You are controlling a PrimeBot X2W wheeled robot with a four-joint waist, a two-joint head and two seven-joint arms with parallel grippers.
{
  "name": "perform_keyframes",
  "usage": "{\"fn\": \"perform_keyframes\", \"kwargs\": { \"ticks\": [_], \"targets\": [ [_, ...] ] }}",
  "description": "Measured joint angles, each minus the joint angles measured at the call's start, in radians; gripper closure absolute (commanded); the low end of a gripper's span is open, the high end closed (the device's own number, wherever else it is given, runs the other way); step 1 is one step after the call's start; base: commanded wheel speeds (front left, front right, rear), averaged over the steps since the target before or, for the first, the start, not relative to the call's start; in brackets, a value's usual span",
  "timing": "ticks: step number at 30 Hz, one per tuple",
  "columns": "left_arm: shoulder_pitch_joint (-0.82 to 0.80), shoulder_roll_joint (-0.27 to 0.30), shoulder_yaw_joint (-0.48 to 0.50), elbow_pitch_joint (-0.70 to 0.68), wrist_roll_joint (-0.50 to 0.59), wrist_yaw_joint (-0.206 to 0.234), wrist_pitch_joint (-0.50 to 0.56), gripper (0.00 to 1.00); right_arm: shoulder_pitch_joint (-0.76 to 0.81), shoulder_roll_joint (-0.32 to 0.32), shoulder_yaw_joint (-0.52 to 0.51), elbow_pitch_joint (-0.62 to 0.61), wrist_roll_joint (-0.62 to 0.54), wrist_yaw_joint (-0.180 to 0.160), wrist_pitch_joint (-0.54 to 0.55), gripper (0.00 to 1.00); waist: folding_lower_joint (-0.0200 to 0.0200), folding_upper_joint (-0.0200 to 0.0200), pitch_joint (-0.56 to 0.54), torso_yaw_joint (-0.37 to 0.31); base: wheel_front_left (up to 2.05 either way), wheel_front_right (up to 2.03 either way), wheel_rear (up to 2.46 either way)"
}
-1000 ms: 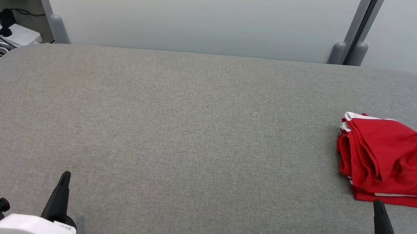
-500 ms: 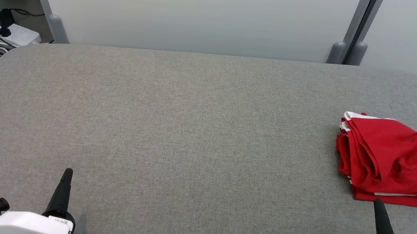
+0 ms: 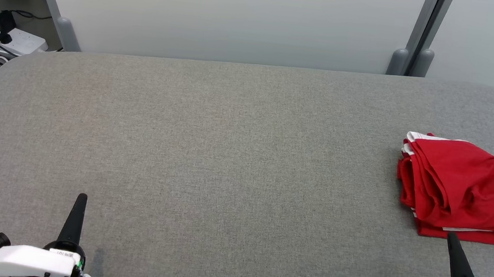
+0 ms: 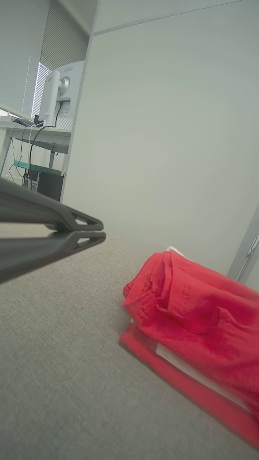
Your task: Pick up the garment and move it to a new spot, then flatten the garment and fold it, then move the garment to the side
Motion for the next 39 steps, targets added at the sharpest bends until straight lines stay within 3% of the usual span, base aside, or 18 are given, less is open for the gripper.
{"fn": "perform_keyframes", "kwargs": {
  "ticks": [30,39],
  "targets": [
    [-0.038,-0.030,0.031,0.027,-0.304,-0.034,0.069,1.00,-0.042,0.000,-0.030,0.053,0.321,0.000,0.063,1.00,0.0000,0.0000,0.001,-0.005,0.00,0.00,0.00],
    [-0.038,-0.030,0.031,0.028,-0.306,-0.034,0.069,1.00,-0.044,0.000,-0.032,0.054,0.325,-0.003,0.067,1.00,0.0000,0.0000,0.001,-0.005,0.00,0.00,0.00]
  ]
}}
